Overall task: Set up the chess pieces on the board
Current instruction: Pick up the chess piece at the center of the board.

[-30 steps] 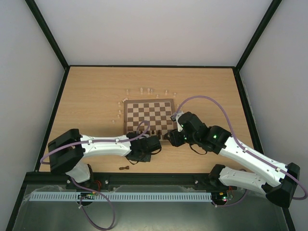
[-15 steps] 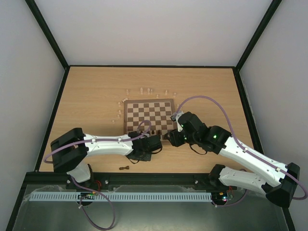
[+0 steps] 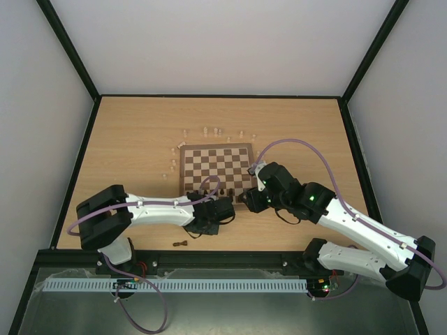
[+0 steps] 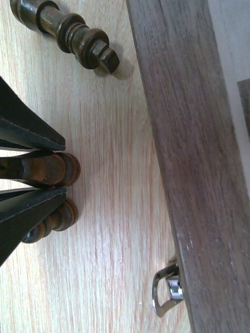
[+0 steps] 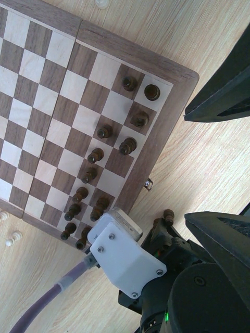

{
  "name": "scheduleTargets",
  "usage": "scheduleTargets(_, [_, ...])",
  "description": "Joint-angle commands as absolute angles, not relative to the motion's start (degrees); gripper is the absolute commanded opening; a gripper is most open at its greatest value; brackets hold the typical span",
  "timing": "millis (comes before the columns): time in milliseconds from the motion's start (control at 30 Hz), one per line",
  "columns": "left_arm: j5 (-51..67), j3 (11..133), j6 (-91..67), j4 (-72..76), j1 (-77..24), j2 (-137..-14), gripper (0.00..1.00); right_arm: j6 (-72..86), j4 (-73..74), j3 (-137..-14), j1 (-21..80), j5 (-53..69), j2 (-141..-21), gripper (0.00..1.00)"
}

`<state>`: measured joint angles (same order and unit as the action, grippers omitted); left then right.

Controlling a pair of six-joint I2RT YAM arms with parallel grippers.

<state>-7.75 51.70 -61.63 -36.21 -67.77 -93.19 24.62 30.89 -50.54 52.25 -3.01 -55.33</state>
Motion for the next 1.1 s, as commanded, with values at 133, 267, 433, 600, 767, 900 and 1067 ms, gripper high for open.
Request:
scheduleTargets(133, [-7.6,51.1,-61.3,-36.1,-67.2,-94.1,0.27,24.1,30.9,-50.1,52.6,-3.0,-54.7,0.48])
scheduleTargets(267, [-8.0,51.9,-61.3,-37.4,-67.3,-93.3,0.28,24.1,30.9,-50.0,52.8,-3.0,-54.7,0.48])
scheduleTargets(433, [-8.9,52.7,-61.4,-39.3,-67.3,-92.1,0.27,24.1,30.8,-49.9,52.8,-3.0,-54.7,0.48])
scheduleTargets(600, [-9.4,53.2,-61.7,-40.3,-67.5,-90.7,0.28,24.1,30.9,-50.0,52.7,-3.0,-54.8,0.48])
scheduleTargets(767, [-10.0,54.5,-61.8,-41.7,-67.8,-90.2,0.28,24.1,30.8,-50.0,52.9,-3.0,-54.9,0.48])
scheduleTargets(900, [-10.2,55.0,-61.8,-42.1,-67.9,-90.2,0.28,24.1,30.9,-49.9,52.9,-3.0,-54.8,0.48])
scheduleTargets(1067, [-10.0,55.1,-61.7,-42.2,-67.9,-90.5,0.24,24.1,30.8,-50.0,52.8,-3.0,-54.8,0.48])
